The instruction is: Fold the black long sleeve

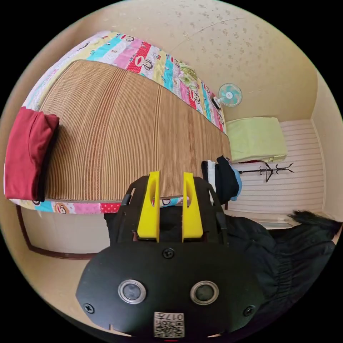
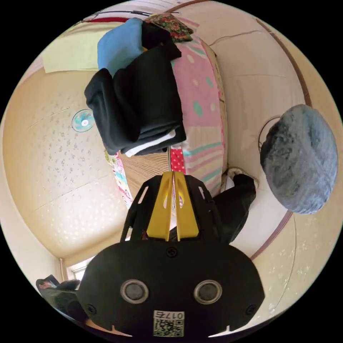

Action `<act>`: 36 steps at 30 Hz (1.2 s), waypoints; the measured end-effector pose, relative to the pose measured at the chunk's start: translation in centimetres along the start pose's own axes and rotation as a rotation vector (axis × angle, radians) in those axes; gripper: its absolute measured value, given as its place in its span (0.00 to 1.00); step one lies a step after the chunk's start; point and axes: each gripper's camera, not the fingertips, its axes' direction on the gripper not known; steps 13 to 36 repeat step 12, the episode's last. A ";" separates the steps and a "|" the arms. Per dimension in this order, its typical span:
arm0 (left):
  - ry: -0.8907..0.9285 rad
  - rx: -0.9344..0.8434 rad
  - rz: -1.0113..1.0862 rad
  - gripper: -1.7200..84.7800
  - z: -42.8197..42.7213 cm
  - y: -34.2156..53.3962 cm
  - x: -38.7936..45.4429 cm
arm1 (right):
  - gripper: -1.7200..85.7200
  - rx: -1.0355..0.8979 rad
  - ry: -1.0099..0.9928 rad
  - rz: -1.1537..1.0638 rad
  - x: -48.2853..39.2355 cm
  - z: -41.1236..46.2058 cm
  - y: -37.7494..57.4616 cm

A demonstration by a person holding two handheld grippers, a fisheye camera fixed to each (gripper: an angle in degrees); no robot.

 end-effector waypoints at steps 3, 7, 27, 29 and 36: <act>-0.140 0.066 -0.143 0.16 -4.5 1.0 -7.2 | 0.03 -0.126 -0.096 -0.045 -1.5 7.0 3.9; -0.249 0.179 -0.319 0.17 -10.5 0.9 -16.8 | 0.02 -0.395 -0.116 -0.313 -9.4 16.0 9.3; -0.247 0.233 -0.351 0.19 -12.8 -4.4 -22.4 | 0.02 -0.569 -0.113 -0.701 -17.3 20.4 17.6; -0.247 0.233 -0.351 0.19 -12.8 -4.4 -22.4 | 0.02 -0.569 -0.113 -0.701 -17.3 20.4 17.6; -0.247 0.233 -0.351 0.19 -12.8 -4.4 -22.4 | 0.02 -0.569 -0.113 -0.701 -17.3 20.4 17.6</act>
